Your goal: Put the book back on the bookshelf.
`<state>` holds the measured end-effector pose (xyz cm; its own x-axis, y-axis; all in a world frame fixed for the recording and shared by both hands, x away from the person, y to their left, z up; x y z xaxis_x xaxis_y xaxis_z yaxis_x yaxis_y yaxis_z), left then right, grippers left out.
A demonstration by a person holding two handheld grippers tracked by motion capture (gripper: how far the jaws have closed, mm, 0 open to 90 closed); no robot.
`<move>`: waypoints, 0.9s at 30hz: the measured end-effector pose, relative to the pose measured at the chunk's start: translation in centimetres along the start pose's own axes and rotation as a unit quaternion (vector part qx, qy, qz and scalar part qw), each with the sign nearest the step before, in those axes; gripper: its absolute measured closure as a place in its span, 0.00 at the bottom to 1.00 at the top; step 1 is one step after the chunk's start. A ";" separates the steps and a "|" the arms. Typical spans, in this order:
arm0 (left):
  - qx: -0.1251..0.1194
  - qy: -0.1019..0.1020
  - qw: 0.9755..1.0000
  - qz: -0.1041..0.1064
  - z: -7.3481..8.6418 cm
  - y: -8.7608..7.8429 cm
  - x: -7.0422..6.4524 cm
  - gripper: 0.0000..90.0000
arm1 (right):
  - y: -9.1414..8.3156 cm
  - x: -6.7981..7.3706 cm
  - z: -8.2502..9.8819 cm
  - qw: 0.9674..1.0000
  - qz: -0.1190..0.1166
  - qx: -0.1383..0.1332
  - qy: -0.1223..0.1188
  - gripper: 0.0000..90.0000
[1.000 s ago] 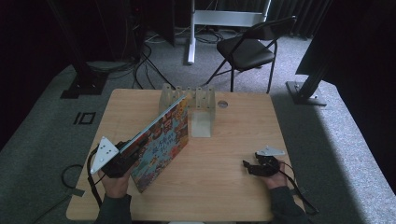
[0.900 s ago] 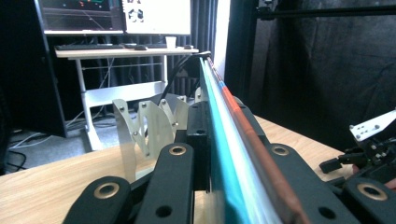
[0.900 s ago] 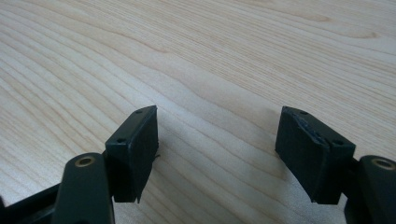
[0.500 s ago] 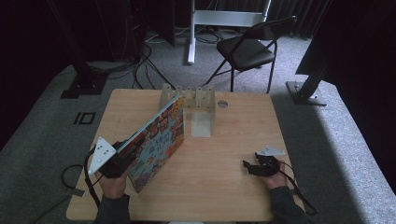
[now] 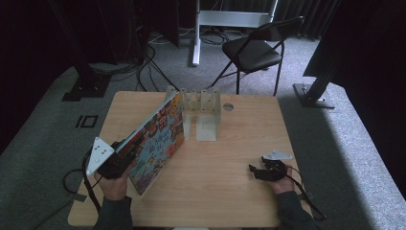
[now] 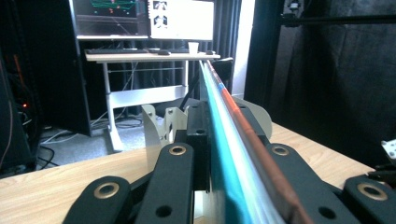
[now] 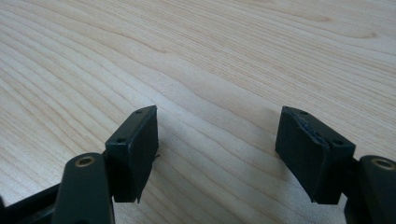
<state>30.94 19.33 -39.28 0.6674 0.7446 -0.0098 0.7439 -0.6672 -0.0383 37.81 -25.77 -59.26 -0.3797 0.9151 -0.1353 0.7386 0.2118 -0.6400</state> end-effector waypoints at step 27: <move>0.007 0.016 0.998 -0.053 0.2 2.2 0.4 0.89 | 0.0 0.0 0.0 1.000 0.001 0.001 0.002 0.33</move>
<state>32.85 18.11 -39.62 0.5855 0.8102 0.0262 0.8102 -0.5839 -0.0519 37.83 -25.79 -59.25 -0.3762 0.9168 -0.1339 0.7378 0.2090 -0.6418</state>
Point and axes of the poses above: each handheld gripper's, and its own axes: y roughly forward along the jaws, z roughly out of its underside, x roughly to its left, the point moved 6 cm from there along y, roughly forward along the jaws, and after that the axes turned 12 degrees about z, right-handed, at the moved point
